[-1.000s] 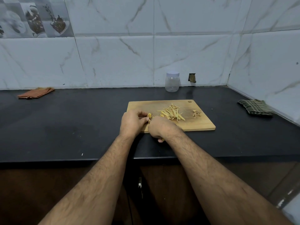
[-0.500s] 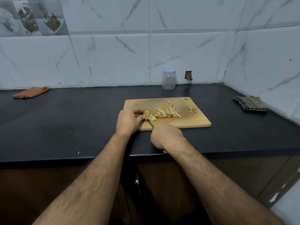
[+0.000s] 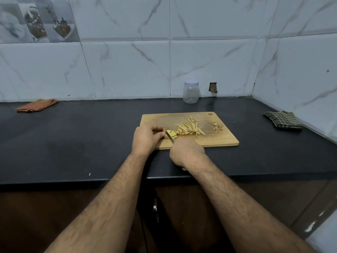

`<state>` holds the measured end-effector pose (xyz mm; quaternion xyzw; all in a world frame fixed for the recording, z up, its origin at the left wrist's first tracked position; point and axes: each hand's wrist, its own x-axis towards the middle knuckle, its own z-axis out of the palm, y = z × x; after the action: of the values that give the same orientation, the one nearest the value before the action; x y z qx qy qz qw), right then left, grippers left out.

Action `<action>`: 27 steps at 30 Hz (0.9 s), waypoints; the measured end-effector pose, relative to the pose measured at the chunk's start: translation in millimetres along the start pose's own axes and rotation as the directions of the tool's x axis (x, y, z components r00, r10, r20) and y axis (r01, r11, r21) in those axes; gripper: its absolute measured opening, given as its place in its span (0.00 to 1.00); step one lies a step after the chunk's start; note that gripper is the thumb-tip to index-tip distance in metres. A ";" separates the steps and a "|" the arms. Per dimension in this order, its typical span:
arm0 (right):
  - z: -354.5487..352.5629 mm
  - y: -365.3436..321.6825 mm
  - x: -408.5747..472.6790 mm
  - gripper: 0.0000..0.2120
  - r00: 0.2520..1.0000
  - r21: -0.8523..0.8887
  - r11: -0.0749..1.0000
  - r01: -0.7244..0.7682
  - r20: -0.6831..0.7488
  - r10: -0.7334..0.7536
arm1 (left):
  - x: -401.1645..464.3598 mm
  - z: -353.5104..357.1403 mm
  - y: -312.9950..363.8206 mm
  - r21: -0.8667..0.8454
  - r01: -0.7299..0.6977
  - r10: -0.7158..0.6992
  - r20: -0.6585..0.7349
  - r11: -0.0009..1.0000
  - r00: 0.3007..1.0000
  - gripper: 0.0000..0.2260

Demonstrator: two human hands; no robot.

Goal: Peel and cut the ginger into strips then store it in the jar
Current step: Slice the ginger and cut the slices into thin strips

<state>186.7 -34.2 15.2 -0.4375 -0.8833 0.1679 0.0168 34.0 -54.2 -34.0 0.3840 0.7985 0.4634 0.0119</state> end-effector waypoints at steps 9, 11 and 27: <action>0.7 0.9 0.7 0.09 1.000 0.007 1.000 -0.020 0.003 0.020 | -0.8 0.5 0.4 0.014 -0.001 0.001 0.000 1.000 1.000 0.10; -2.3 2.2 2.1 0.08 1.000 -0.001 1.000 -0.005 -0.011 0.005 | -0.9 0.7 0.1 0.010 0.005 -0.005 0.001 1.000 1.000 0.10; -5.6 -8.7 15.2 0.11 0.994 -0.067 0.993 0.095 -0.050 -0.099 | 0.7 1.8 -0.6 -0.013 0.013 -0.013 0.002 1.000 1.000 0.08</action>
<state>171.6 -25.7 21.3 -0.3987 -0.9076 0.1266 0.0344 33.8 -52.6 -35.3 0.3790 0.7981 0.4681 0.0180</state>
